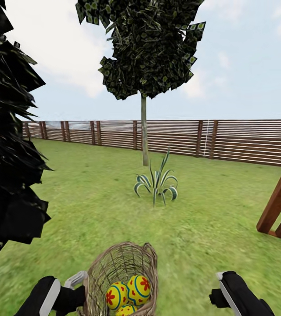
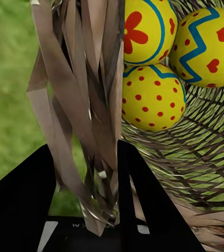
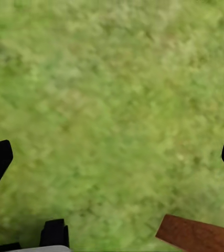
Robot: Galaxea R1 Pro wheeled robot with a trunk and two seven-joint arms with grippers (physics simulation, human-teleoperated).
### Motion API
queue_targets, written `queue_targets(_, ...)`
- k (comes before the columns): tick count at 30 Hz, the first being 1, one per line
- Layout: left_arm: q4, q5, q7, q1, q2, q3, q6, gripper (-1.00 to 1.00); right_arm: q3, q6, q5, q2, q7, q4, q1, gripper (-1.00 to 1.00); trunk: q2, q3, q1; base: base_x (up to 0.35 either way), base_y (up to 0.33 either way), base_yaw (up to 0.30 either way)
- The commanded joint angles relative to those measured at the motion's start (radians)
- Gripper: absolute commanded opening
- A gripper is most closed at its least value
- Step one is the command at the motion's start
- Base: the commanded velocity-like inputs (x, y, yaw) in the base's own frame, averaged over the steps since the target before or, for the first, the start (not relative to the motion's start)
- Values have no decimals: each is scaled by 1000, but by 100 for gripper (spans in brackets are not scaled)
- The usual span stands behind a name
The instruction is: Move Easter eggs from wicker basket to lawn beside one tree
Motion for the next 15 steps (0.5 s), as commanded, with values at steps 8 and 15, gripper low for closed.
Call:
queue_targets(8, -2, 10, -7, -1, -1, 3, 5, -100, 5, 4, -3, -2, -6, -1, -1, 100, -1, 6, 1, 329, 0, -264)
queue_targets(15, -2, 10, -7, -1, -1, 3, 5, -100, 6, 4, -3, -1, -6, -1, -1, 100, -1, 12, 1, 329, 0, -264)
